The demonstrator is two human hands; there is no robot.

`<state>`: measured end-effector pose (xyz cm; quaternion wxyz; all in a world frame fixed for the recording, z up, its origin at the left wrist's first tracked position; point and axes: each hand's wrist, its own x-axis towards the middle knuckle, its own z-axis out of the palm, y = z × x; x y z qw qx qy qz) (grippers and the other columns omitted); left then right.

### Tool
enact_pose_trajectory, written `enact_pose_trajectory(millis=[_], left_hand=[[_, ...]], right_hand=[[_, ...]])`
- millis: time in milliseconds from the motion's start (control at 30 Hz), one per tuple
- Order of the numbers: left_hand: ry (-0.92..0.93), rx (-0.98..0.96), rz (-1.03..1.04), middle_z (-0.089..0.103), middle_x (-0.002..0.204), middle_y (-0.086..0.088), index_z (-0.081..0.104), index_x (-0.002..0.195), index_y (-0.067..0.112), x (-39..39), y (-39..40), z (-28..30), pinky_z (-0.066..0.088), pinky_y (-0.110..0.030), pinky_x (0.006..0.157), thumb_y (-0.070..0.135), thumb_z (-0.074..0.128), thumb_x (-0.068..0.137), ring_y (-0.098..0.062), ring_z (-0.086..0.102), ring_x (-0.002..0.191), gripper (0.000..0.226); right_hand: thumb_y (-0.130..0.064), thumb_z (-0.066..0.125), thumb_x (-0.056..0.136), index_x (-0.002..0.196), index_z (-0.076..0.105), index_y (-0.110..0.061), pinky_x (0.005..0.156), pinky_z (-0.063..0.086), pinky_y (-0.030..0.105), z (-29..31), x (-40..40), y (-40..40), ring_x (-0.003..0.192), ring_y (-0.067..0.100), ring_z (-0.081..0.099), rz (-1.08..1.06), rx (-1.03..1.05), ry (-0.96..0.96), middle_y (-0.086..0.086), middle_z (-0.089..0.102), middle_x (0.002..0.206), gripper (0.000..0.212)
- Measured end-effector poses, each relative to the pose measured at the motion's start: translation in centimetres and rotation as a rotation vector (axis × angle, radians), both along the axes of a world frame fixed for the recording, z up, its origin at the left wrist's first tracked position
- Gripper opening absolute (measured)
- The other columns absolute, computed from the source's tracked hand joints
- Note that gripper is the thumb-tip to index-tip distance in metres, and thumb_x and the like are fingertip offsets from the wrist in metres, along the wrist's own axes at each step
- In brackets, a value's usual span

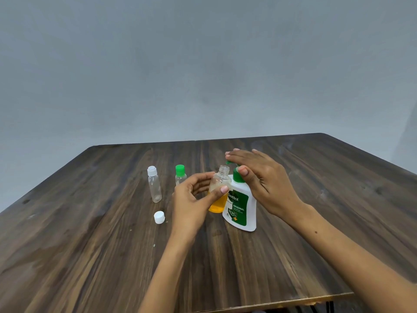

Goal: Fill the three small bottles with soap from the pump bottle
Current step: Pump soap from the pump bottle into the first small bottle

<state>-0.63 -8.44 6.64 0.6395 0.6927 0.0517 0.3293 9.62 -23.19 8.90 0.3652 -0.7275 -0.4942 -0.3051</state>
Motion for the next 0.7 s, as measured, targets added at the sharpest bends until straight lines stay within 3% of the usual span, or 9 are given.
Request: enact_pose_trajectory(millis=[233, 433, 533, 700], left_hand=[[-0.002, -0.003, -0.017, 0.074, 0.100, 0.002, 0.069, 0.105, 0.017, 0.14, -0.31, 0.06, 0.054, -0.013, 0.077, 0.026, 0.081, 0.063, -0.006, 0.070, 0.094, 0.044], [0.002, 0.006, -0.002, 0.074, 0.099, 0.004, 0.069, 0.100, 0.024, -0.08, -0.21, 0.25, 0.055, -0.015, 0.079, 0.026, 0.082, 0.065, -0.005, 0.070, 0.093, 0.038], [0.005, 0.011, 0.000, 0.074, 0.100, 0.004, 0.069, 0.100, 0.024, 0.01, -0.10, 0.23, 0.055, -0.016, 0.080, 0.021, 0.082, 0.068, -0.005, 0.070, 0.093, 0.035], [0.002, 0.006, -0.010, 0.074, 0.100, 0.003, 0.069, 0.102, 0.020, -0.03, -0.37, 0.26, 0.055, -0.015, 0.077, 0.028, 0.080, 0.062, -0.005, 0.070, 0.093, 0.042]], right_hand=[[-0.060, 0.020, 0.099, 0.118, 0.069, -0.017, 0.107, 0.039, 0.038, -0.07, -0.07, 0.12, 0.121, 0.008, 0.056, 0.005, 0.019, 0.039, -0.004, 0.067, 0.122, 0.068], [-0.063, 0.016, 0.098, 0.123, 0.066, -0.017, 0.109, 0.036, 0.038, 0.52, 0.12, -0.04, 0.127, 0.009, 0.052, 0.017, -0.017, 0.056, -0.003, 0.064, 0.129, 0.072], [-0.062, 0.018, 0.098, 0.119, 0.068, -0.017, 0.107, 0.039, 0.040, 0.17, -0.08, 0.05, 0.123, 0.008, 0.055, 0.020, 0.021, 0.068, -0.004, 0.067, 0.123, 0.071], [-0.062, 0.020, 0.098, 0.117, 0.069, -0.017, 0.105, 0.042, 0.043, -0.04, -0.26, 0.13, 0.120, 0.008, 0.057, 0.015, 0.040, 0.081, -0.004, 0.068, 0.120, 0.069]])
